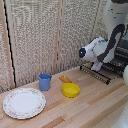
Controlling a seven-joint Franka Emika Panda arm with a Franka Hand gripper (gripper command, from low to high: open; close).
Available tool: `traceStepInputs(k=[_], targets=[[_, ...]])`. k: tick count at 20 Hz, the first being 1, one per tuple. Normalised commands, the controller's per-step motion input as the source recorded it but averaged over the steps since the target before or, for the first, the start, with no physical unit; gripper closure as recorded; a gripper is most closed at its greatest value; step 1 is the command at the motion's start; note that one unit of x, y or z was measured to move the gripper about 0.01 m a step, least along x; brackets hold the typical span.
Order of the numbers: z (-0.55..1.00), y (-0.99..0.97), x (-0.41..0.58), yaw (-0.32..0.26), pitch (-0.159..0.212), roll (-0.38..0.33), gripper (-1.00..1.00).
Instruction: Position your gripper near the tray handle while precisely lining it up. Firmly yet gently grip the handle, ensuring a strong hold. Slide the tray into the oven in a steady manner until it's entirely inside. Relinquish the handle as it sits within the oven and extract your gripper with care.
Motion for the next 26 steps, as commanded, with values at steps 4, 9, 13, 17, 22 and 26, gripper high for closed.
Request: traceStepInputs(k=[4, 9, 13, 17, 22, 26], targets=[[0.53, -1.00, 0.000, 0.006, 0.005, 0.056, 1.00], [0.44, -0.96, 0.000, 0.012, 0.000, 0.051, 1.00], [0.38, -0.73, 0.000, 0.011, 0.000, 0.011, 1.00], [0.30, -0.66, 0.000, 0.016, 0.000, 0.000, 1.00], [0.20, -0.38, 0.019, 0.008, 0.000, 0.000, -1.00], [0.26, -0.11, 0.061, 0.000, 0.000, 0.020, -1.00]])
